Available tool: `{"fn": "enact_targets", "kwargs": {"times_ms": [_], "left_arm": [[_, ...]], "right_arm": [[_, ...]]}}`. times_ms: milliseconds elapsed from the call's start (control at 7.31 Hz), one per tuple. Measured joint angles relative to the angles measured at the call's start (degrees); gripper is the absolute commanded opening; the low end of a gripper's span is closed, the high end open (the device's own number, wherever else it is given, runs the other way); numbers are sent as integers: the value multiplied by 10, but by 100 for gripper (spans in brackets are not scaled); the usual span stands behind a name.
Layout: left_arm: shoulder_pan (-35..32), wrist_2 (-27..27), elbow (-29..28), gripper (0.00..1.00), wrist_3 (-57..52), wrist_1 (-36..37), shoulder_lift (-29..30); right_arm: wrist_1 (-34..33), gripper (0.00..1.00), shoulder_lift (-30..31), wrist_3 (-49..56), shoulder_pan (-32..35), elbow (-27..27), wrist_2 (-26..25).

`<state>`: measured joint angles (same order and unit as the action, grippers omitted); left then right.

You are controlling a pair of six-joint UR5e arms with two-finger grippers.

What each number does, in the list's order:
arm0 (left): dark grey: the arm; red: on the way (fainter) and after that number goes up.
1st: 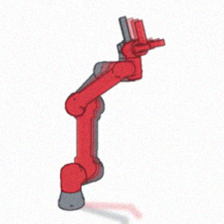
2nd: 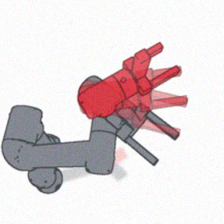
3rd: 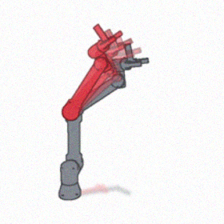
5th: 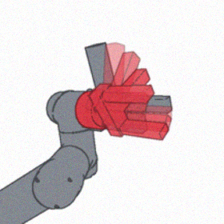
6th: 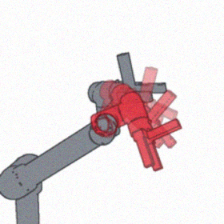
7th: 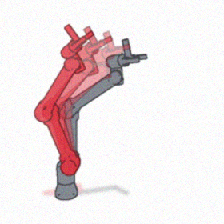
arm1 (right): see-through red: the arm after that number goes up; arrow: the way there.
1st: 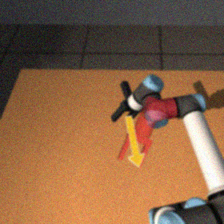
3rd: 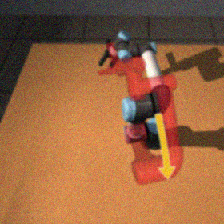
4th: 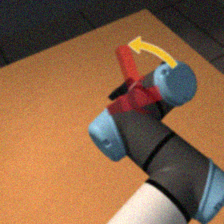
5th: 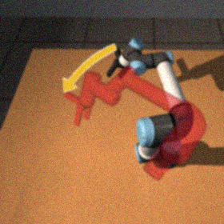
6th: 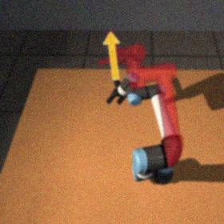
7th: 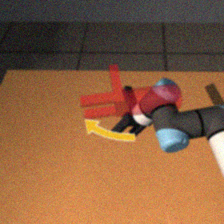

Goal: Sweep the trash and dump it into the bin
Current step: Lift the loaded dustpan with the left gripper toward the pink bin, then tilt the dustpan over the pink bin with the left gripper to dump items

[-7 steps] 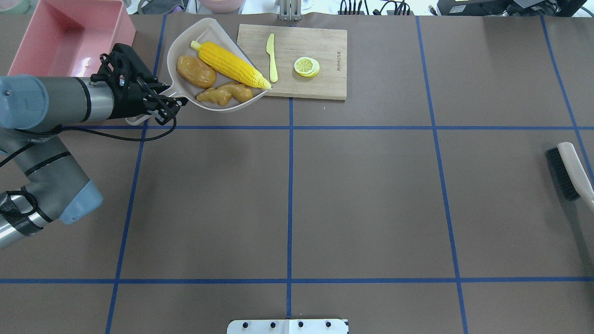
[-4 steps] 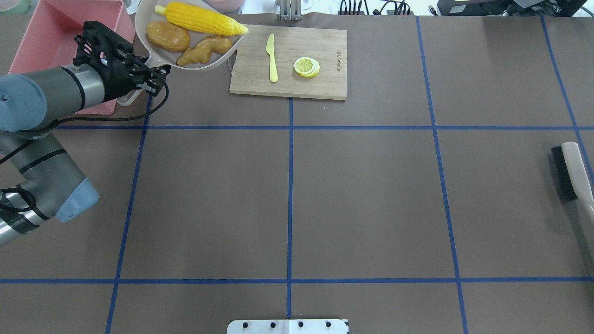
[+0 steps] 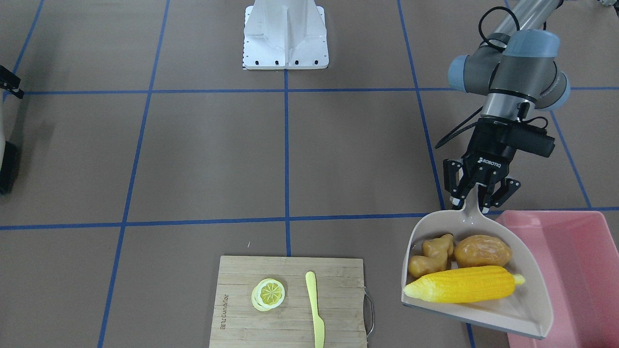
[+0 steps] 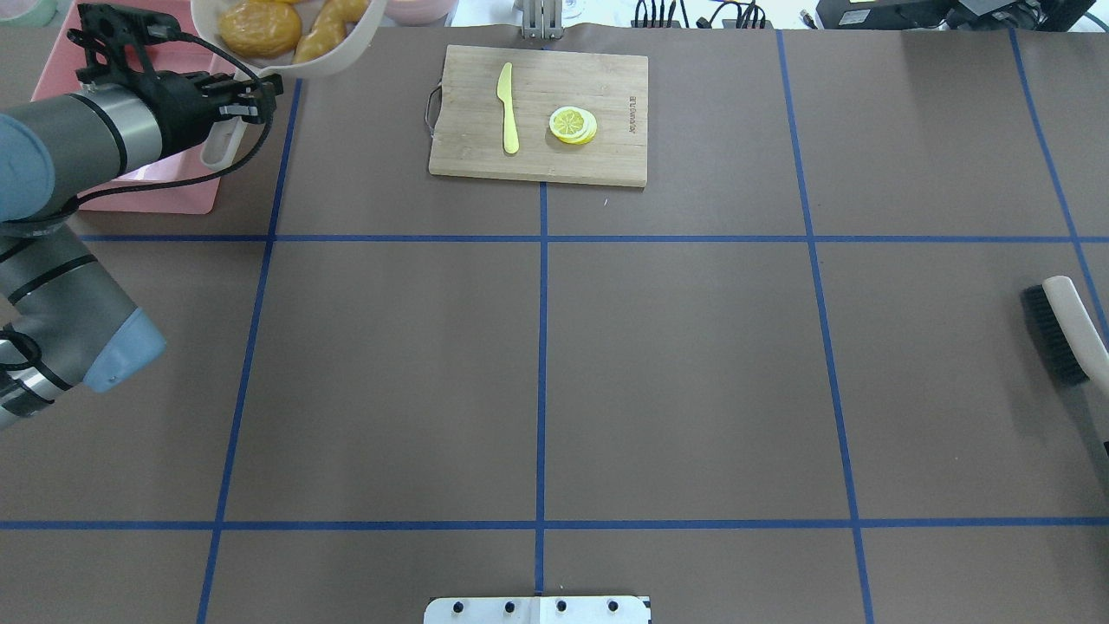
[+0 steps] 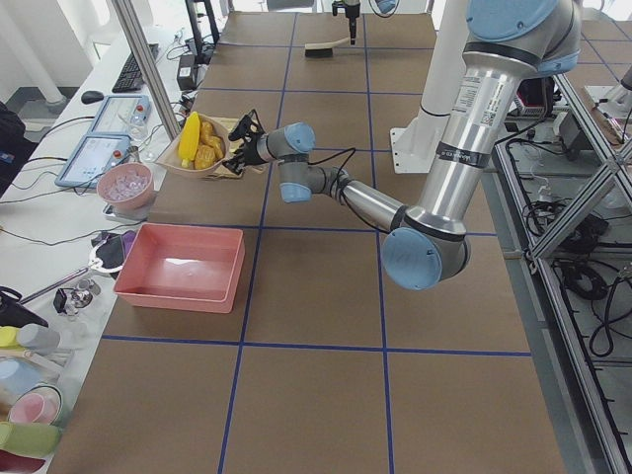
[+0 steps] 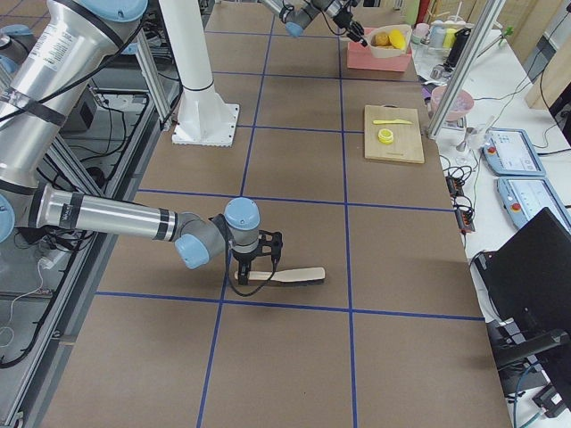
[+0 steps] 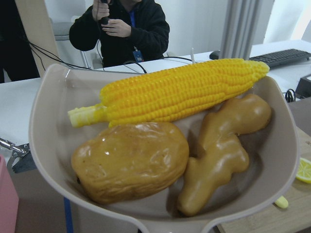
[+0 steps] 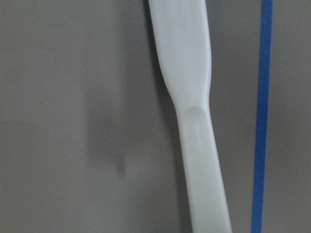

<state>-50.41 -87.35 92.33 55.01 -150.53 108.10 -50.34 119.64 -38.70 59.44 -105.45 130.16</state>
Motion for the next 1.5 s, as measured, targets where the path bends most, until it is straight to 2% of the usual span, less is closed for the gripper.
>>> {"fn": "enact_targets", "kwargs": {"times_ms": [274,410,684,958,1094,1505], "left_arm": [[-10,-2,2,0,158,-28,-14],[-13,-3,2,0,217,-39,-20],[-17,-10,2,0,376,-63,-32],[-36,-50,2,0,528,-72,-52],[-51,-72,2,0,571,-73,-63],[-81,-131,2,0,708,-77,-73]], "right_arm": [[-10,100,-4,31,47,-8,33],[-39,100,-11,76,84,-9,47],[-170,100,-43,219,184,-14,66],[-349,100,-103,358,283,-14,51],[-396,100,-124,393,308,-14,25],[-424,100,-138,413,339,-14,-9]]}}
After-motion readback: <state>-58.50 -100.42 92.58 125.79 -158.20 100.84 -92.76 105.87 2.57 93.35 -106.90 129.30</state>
